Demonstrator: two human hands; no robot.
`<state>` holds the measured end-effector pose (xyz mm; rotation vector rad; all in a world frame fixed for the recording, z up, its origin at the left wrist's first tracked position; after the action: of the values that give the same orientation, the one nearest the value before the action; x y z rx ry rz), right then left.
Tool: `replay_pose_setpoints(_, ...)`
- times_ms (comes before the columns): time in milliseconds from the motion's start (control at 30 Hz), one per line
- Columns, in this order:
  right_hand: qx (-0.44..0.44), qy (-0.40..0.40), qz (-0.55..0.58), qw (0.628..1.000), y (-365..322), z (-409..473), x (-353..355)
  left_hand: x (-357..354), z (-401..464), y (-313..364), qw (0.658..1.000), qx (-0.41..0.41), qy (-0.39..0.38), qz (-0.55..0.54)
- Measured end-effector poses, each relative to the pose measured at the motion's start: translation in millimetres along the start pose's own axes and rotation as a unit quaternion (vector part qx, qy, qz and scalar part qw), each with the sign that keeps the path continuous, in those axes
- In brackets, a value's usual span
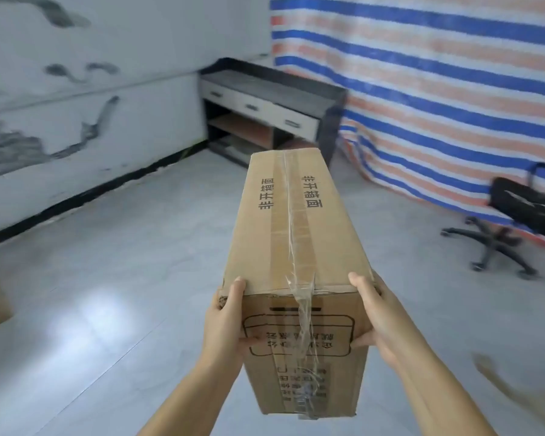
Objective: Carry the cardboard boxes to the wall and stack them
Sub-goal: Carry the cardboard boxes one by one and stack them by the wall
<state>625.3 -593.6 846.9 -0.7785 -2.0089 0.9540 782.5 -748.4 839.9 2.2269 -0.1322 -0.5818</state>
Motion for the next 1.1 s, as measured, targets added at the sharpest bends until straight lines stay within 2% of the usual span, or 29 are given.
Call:
replay_pose_setpoints(267, 0.045, -0.187, -0.089, 0.977, -75, 54, -187, 117, 58, 86, 0.98, -0.056, 0.169, -0.092)
replay_pose_setpoints(400, 0.048, -0.254, -0.108, 0.96, -108, 89, -272, 158, 107, 122, 0.964, -0.072, 0.223, -0.123)
replay_pose_setpoints(600, 0.052, -0.325, -0.145, 0.933, -176, 145, -390, 201, 182, 193, 0.943, -0.083, 0.288, -0.146)
replay_pose_setpoints(867, 0.084, -0.405, -0.188, 0.891, -269, 171, -542, 268, 249, 283, 0.898, -0.116, 0.368, -0.211)
replay_pose_setpoints(1100, 0.094, -0.418, -0.207, 0.88, -320, 179, -684, 358, 319, 363, 0.882, -0.128, 0.392, -0.229)
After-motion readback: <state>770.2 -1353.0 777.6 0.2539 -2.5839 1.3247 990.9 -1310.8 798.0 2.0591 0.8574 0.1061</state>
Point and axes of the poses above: each hand's wrist, its own z-axis towards the middle knuckle, its own x-axis out of the back of the hand, y = z × x, the point moved 4 cm from there along z, towards the middle knuckle, and after that the axes turned 11 degrees about -z, right-handed, at the moved point
